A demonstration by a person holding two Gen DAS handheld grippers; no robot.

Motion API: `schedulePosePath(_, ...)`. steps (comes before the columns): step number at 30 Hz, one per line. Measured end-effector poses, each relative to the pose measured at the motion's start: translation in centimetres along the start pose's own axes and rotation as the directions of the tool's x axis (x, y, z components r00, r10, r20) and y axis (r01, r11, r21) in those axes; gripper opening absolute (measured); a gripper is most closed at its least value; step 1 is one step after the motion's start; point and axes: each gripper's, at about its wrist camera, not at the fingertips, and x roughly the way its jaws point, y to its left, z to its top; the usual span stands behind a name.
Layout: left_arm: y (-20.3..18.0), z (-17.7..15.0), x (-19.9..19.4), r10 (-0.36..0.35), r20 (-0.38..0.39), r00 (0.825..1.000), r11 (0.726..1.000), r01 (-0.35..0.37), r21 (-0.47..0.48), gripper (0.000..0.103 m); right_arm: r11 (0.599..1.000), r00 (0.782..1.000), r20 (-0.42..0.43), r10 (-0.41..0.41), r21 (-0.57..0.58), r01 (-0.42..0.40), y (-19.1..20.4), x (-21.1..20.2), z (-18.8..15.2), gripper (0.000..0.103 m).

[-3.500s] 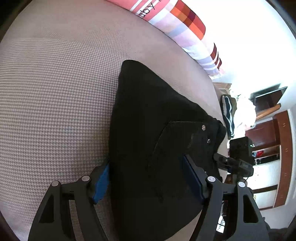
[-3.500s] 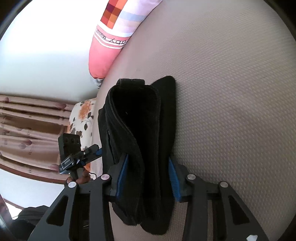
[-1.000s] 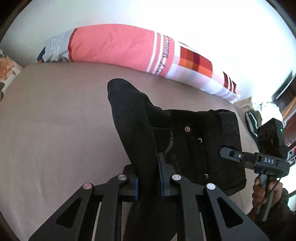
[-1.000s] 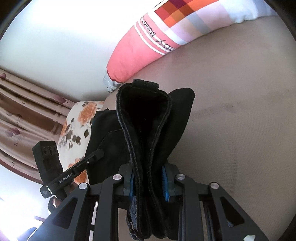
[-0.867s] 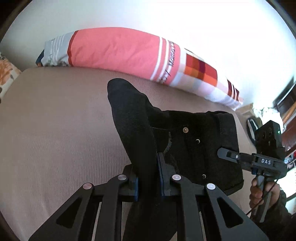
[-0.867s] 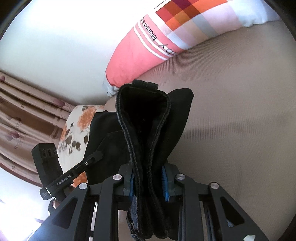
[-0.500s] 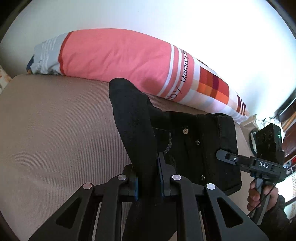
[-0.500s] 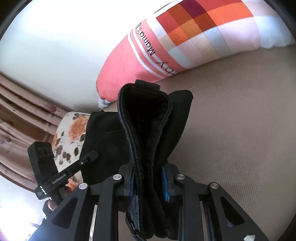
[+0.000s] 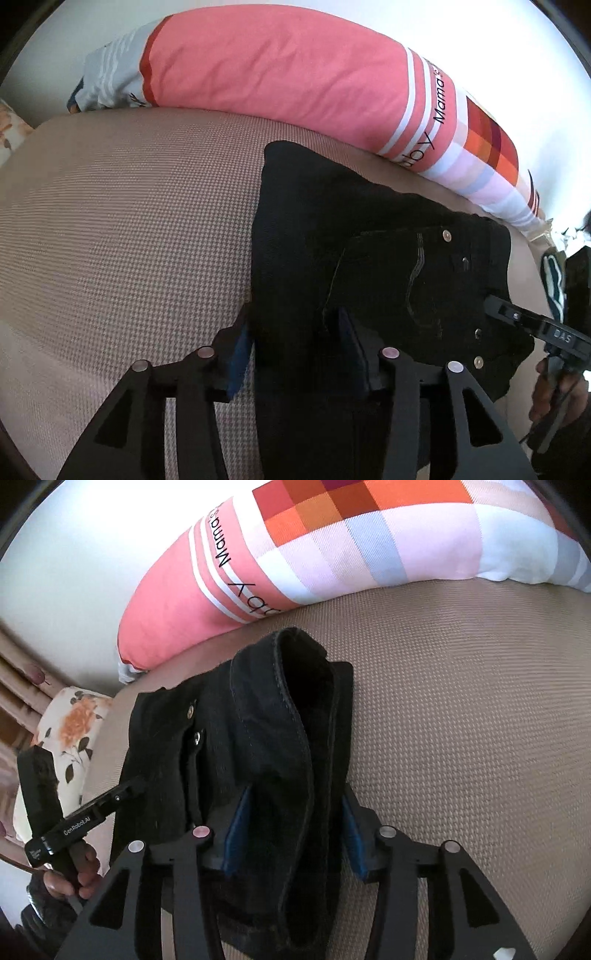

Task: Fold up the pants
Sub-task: 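Open both tools and pull them back from the folded jeans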

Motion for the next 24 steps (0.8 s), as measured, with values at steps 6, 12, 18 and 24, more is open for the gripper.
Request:
schedulePosePath(6,-1.0,-2.2,-2.0,0.141,0.014,0.990,0.989,-0.142,0.038,0.057,0.995,0.996,0.017,-0.088,-0.047,0.088,1.0,-2.2,-1.9,0.053)
schedulePosePath(12,-2.0,-5.6,-6.0,0.236,0.038,0.971,0.969,-0.238,0.069,0.060,0.973,0.978,0.097,-0.185,-0.119,0.196,3.3,-6.0,-4.5,0.060)
schedulePosePath(18,-3.8,-8.7,-10.6,0.272,0.104,0.957,0.953,-0.282,0.108,0.066,0.941,0.959,0.139,-0.249,-0.199,0.273,6.0,-8.8,-9.1,0.069)
schedulePosePath(24,-5.1,-11.9,-14.3,0.286,0.156,0.945,0.946,-0.305,0.113,0.074,0.929,0.941,0.231,-0.247,-0.219,0.298,9.5,-11.4,-13.1,0.086)
